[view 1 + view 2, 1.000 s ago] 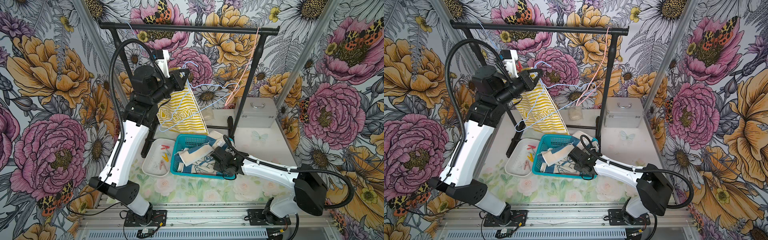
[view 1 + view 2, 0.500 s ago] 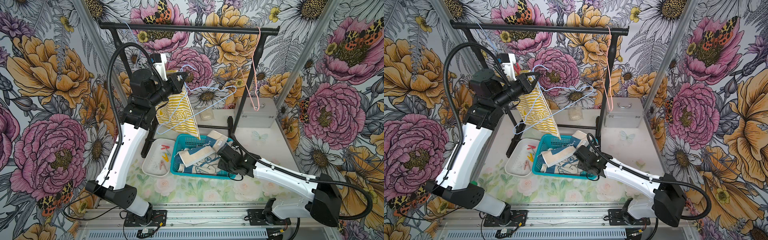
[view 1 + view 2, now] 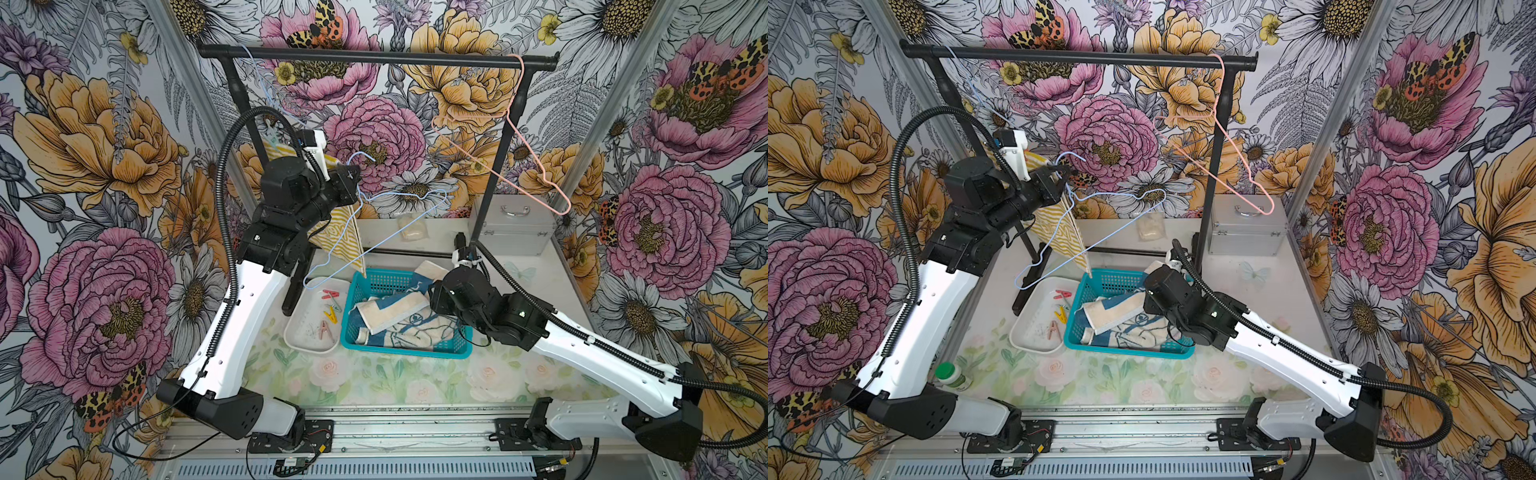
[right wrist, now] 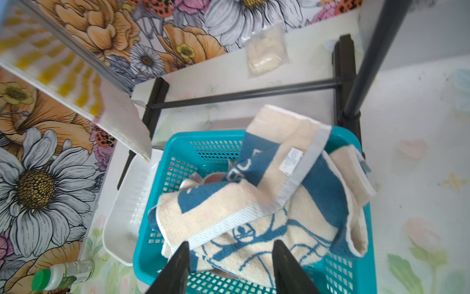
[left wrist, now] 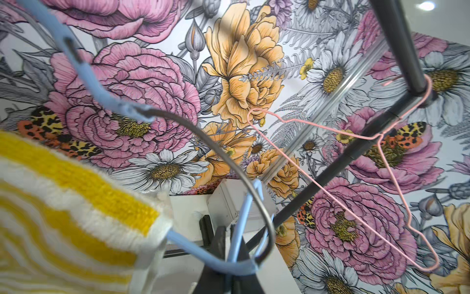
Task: Remove the clothespins securing towels to the hanger
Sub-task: Place the towel in the basket, then place the hanger at the clothesline.
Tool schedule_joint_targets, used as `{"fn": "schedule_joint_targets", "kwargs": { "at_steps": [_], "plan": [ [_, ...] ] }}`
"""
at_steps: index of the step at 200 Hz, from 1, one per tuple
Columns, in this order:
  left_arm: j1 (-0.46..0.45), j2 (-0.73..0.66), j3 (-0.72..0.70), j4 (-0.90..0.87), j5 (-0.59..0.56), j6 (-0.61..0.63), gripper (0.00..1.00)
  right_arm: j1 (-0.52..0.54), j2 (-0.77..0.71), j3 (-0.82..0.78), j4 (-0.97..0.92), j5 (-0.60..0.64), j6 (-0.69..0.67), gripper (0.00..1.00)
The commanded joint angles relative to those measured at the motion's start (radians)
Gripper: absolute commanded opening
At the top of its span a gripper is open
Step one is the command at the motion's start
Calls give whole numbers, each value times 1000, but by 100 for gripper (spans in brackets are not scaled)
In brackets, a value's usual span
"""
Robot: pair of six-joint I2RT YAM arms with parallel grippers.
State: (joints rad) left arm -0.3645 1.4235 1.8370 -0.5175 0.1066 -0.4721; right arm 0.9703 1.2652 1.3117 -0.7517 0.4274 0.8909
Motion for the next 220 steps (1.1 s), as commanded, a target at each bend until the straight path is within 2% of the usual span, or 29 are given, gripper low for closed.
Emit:
{"fn": "schedule_joint_targets", "kwargs": {
  "at_steps": [1, 26, 56, 121, 159, 220],
  "plan": [
    [0, 40, 41, -60, -174, -9, 0, 35, 55, 95, 15, 72, -129, 52],
    [-12, 116, 110, -94, -290, -30, 0, 94, 103, 177, 59, 110, -220, 52],
    [-22, 269, 290, -188, -372, -44, 0, 154, 135, 206, 210, 102, -412, 52],
    [-61, 553, 668, -392, -534, -43, 0, 239, 185, 158, 507, 47, -756, 52],
    [-80, 585, 706, -415, -580, -42, 0, 260, 229, 127, 639, 69, -878, 52],
    [-76, 571, 698, -418, -550, -59, 0, 263, 306, 75, 804, 84, -941, 52]
  ]
}}
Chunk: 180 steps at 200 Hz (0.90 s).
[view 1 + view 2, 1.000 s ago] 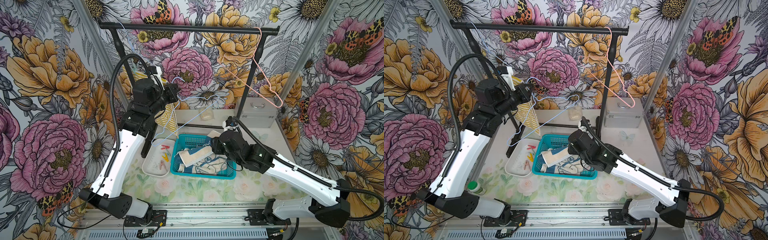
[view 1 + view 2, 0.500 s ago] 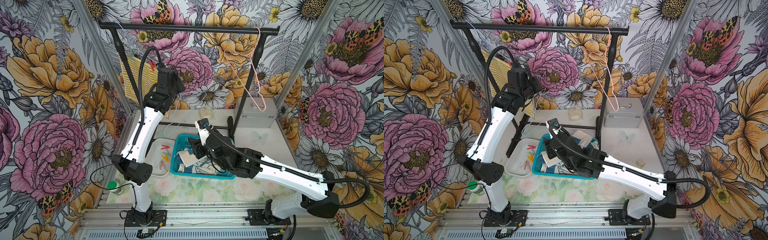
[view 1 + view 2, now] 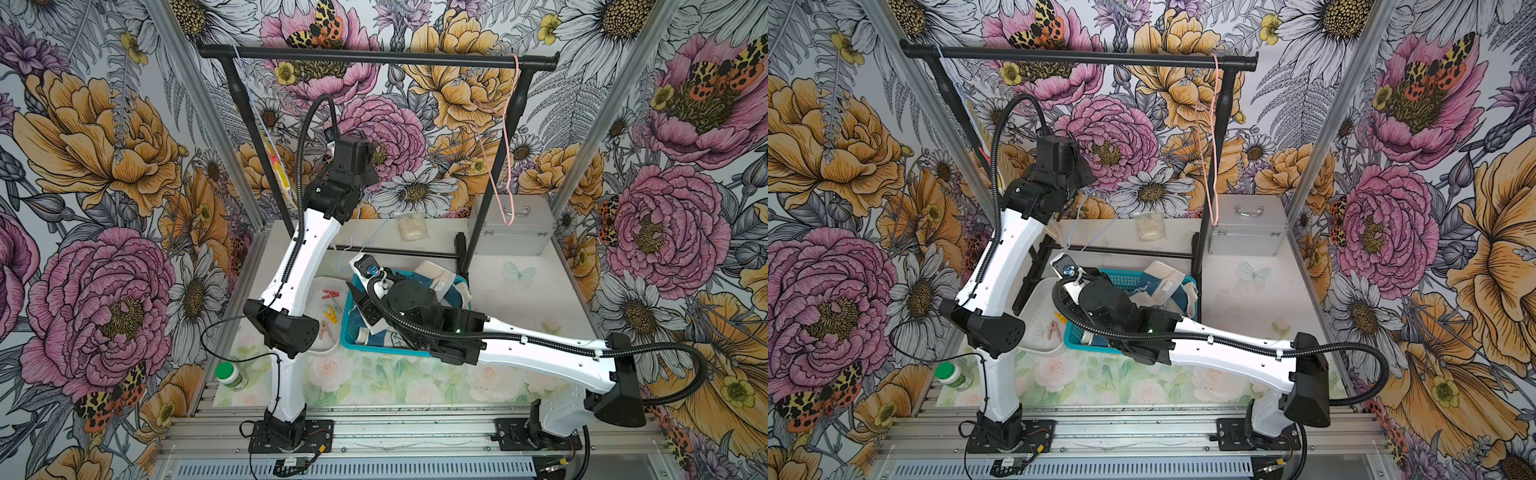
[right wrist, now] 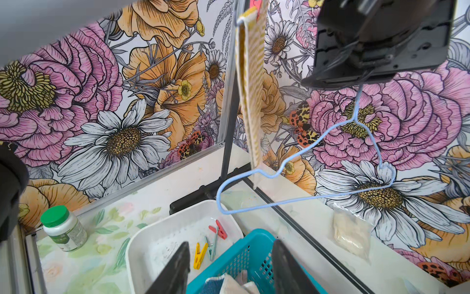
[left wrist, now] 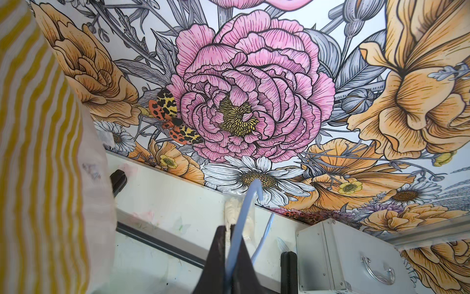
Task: Remove the clothespins securing towels to the hanger
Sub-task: Place the hanger at the clothesline.
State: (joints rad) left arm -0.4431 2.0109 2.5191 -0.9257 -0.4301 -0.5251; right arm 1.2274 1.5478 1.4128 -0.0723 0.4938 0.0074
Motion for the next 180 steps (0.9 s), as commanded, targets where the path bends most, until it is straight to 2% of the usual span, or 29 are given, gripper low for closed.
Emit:
{"fn": "schedule_joint_targets", "kwargs": {
  "at_steps": [1, 47, 105, 136, 180],
  "plan": [
    [3, -18, 16, -10, -13, -5, 0, 6, 24, -28, 129, 20, -59, 52],
    [9, -36, -2, -27, -2, -2, 0, 20, 76, -75, 264, 61, -111, 51],
    [7, -53, -23, -26, -1, -2, 0, 32, 173, -2, 325, 170, -190, 48],
    [12, -56, -32, -25, 7, -12, 0, 24, 205, 25, 382, 256, -189, 46],
    [21, -52, -36, -25, 18, -34, 0, 14, 238, 66, 395, 281, -186, 39]
  ]
}}
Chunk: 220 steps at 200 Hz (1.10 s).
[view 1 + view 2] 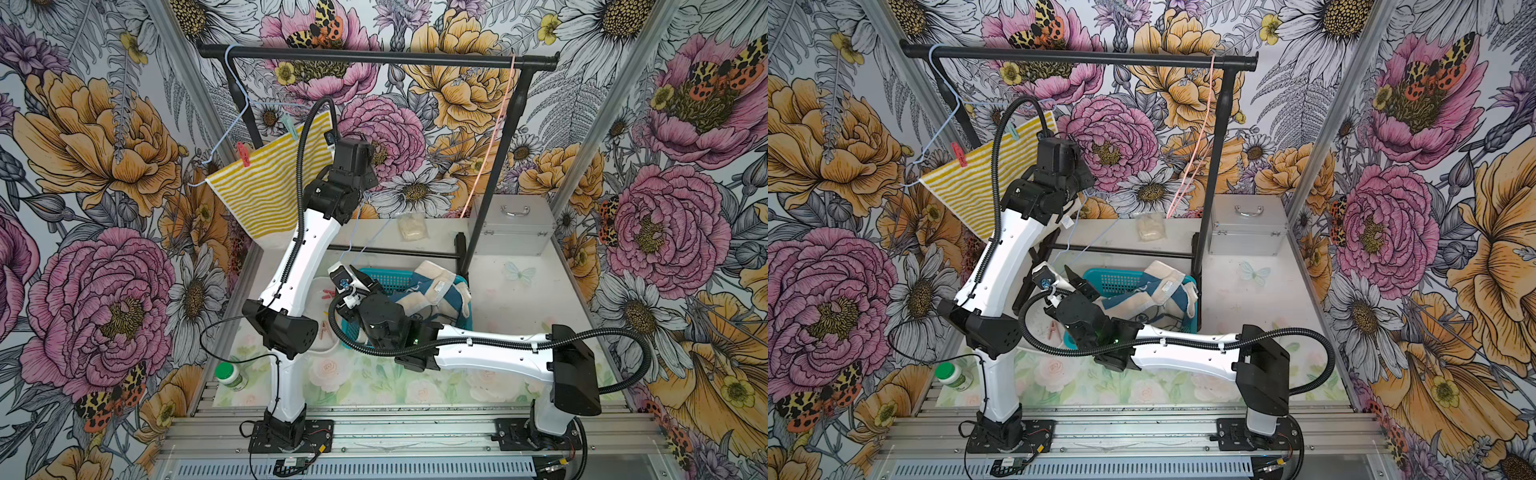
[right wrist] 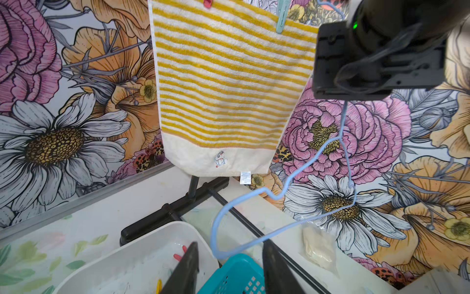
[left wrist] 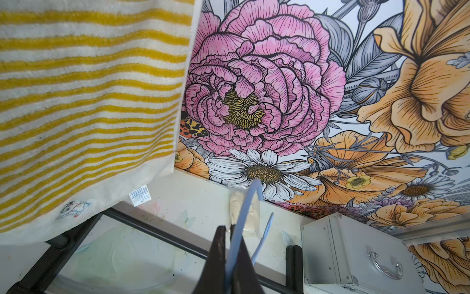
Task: Remove the clothespins securing towels to the hanger
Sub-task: Place the hanger at the clothesline.
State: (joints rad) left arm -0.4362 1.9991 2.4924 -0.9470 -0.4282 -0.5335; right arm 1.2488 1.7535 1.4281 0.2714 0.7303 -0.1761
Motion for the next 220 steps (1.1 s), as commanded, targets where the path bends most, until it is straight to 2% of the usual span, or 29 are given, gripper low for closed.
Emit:
{"fn": "schedule_joint_targets", "kwargs": {
  "at_steps": [1, 53, 96, 121, 166, 220],
  "plan": [
    [15, -40, -9, -3, 17, -25, 0, -8, 33, 52, 50, 44, -2, 38],
    [29, -40, 0, -3, 26, -36, 0, -3, 59, 86, 23, 29, 5, 38],
    [38, -40, -1, -3, 35, -41, 0, -2, 62, 77, 9, 37, 29, 47],
    [40, -40, -8, -3, 44, -49, 0, -11, 74, 90, 14, 32, 31, 47],
    [43, -38, -4, -3, 46, -49, 0, -13, 96, 115, -8, 32, 46, 47],
    [47, -40, -3, -3, 45, -57, 0, -23, 138, 160, -17, 85, 80, 39]
  ]
}}
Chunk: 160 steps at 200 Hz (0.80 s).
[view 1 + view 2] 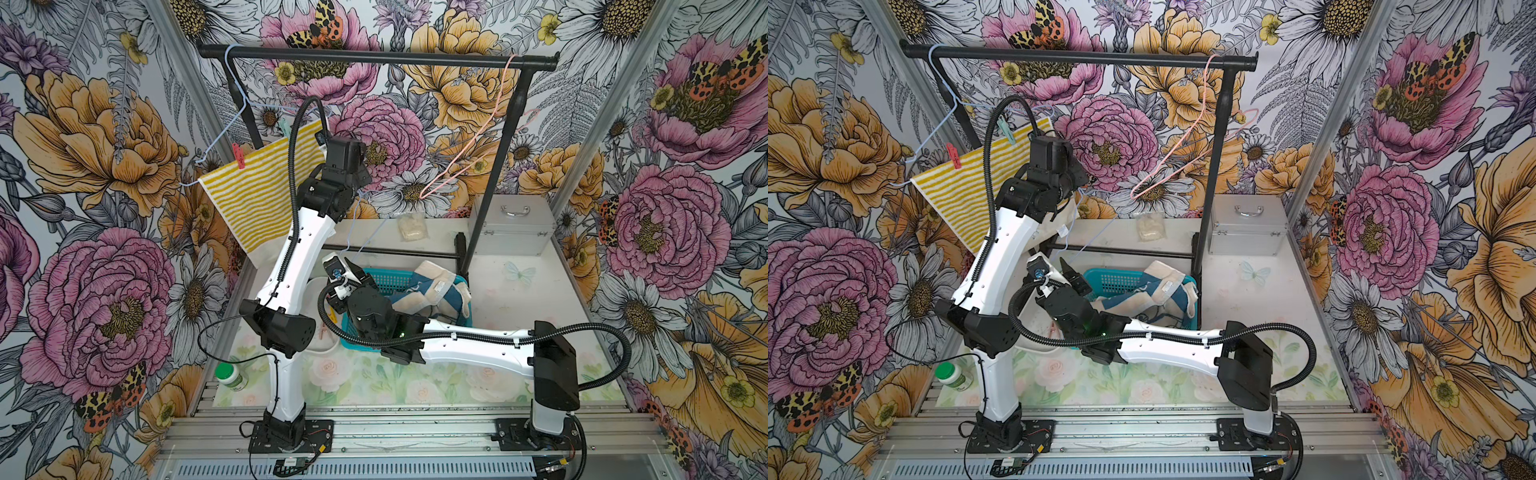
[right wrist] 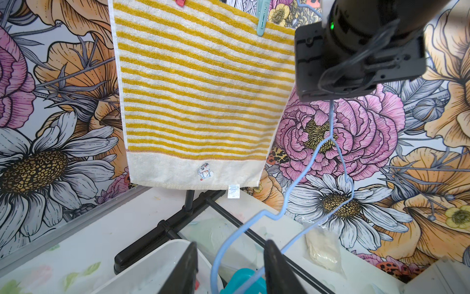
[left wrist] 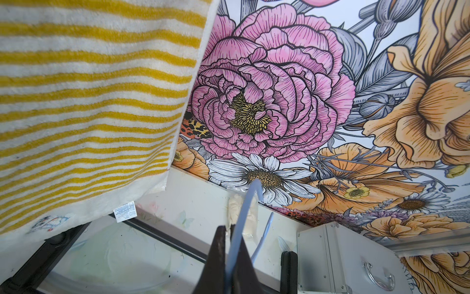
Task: Remove the clothespins securing towels to the hanger
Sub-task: Place the hanger at the clothesline.
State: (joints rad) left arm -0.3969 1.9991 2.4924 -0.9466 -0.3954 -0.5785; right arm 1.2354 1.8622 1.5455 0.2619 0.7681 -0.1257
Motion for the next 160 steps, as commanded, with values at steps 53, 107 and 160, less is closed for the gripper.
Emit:
{"fn": "schedule_joint_targets", "kwargs": {
  "at_steps": [53, 107, 160],
  "plan": [
    [9, -47, -10, -1, 9, -24, 0, -12, 41, 53, 8, 99, 46, 23],
    [10, -44, -4, 0, 18, -27, 0, -9, 29, 47, 22, 135, 48, 11],
    [16, -26, 29, 3, 76, -42, 26, -1, -48, -20, 71, 211, 42, 0]
  ]
}}
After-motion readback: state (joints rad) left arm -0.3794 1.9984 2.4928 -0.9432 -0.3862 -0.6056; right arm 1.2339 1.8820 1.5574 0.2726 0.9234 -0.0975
